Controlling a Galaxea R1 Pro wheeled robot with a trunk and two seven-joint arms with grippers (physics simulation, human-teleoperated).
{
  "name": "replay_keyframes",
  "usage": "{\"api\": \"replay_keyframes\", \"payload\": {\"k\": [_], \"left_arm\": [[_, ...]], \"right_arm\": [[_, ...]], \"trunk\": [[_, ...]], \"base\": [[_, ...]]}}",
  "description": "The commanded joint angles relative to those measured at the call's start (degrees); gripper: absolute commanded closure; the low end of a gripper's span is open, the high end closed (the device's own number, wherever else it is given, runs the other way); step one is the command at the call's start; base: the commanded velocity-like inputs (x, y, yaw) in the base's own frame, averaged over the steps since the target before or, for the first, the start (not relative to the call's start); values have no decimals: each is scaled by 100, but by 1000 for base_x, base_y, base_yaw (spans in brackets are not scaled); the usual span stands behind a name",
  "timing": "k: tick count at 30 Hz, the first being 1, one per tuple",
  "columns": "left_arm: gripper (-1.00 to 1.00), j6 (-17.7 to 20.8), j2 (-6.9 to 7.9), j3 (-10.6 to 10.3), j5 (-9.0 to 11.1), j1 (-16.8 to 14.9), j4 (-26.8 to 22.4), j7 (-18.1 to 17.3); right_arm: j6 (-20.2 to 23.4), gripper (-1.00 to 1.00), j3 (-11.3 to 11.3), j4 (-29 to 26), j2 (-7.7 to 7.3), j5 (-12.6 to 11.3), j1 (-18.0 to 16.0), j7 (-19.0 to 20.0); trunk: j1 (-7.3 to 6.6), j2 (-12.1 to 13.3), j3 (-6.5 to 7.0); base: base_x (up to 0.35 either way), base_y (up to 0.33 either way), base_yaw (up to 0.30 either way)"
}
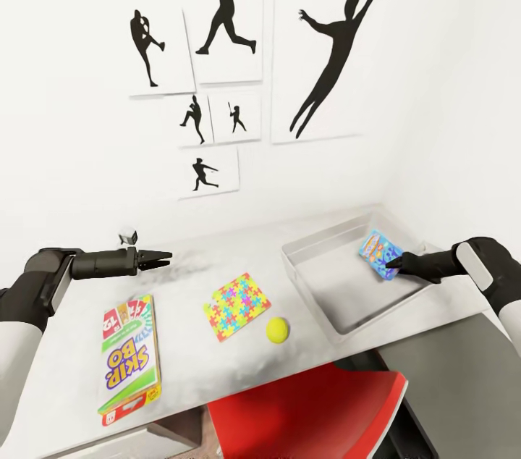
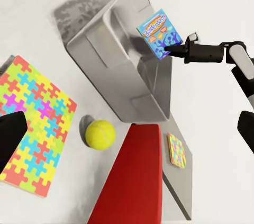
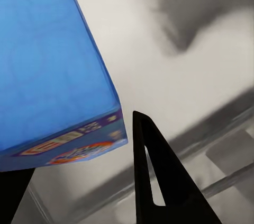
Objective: Put all the toys in the child's room - the three board games (two on the bed and one on the table), the two jigsaw puzzles on the table, and the tennis ball on the table - inside the toy box on the table in the child's room.
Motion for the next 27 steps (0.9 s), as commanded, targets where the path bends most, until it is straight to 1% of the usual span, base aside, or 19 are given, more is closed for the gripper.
{"api": "replay_keyframes", "payload": {"k": [1,10,27], "left_arm": [[-100,60,1,-2,1,-4,-1,-21],[-100,61,5,10,1,-4,-1,-21],[-100,61,3,10,1,-4,-1,-24]], "right_arm": [[5,100,21,-2,-7,49,-9,59],[5,100,13,8,-7,48,-72,45],[5,100,12,40,-7,65,-86,17]], "trunk": [[3,-12,-21],[3,-12,-105],[3,-12,-248]], "base": [[0,0,0],[0,0,0],[0,0,0]]}}
